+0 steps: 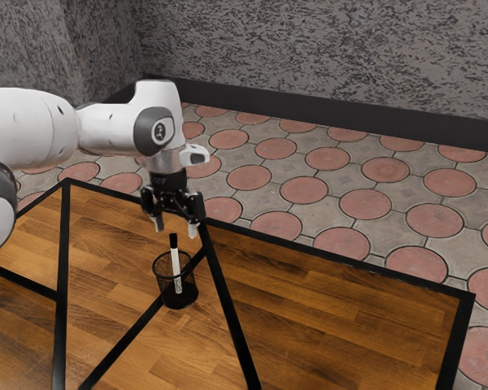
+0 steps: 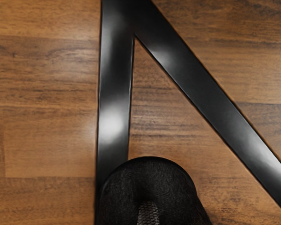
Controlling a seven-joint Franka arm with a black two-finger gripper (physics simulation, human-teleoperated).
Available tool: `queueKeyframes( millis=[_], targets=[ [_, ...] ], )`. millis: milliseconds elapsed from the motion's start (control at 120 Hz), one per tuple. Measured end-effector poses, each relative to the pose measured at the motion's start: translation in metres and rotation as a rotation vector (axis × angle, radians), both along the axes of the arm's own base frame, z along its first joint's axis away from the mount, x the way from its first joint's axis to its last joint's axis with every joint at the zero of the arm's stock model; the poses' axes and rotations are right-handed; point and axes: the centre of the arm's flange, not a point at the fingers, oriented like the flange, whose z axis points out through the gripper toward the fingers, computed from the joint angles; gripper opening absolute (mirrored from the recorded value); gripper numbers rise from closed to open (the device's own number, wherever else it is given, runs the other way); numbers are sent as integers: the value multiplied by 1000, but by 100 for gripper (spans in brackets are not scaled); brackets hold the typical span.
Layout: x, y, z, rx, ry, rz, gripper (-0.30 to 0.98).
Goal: Take the marker out of the pen holder and place it to the left of the pen holder.
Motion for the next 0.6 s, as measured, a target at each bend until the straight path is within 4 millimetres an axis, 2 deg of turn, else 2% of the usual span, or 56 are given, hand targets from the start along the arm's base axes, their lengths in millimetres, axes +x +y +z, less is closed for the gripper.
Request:
queueKeyframes(
  millis=[83, 175, 275, 350, 600],
  targets=[
    [3, 7, -17, -6, 3, 43, 66],
    [6, 13, -23, -8, -14, 78, 66],
    [-18, 9, -30, -26, 2, 97, 66],
    [-25, 3, -24, -33, -17, 99, 66],
    [-28, -4, -4, -32, -69, 96, 65]
  ],
)
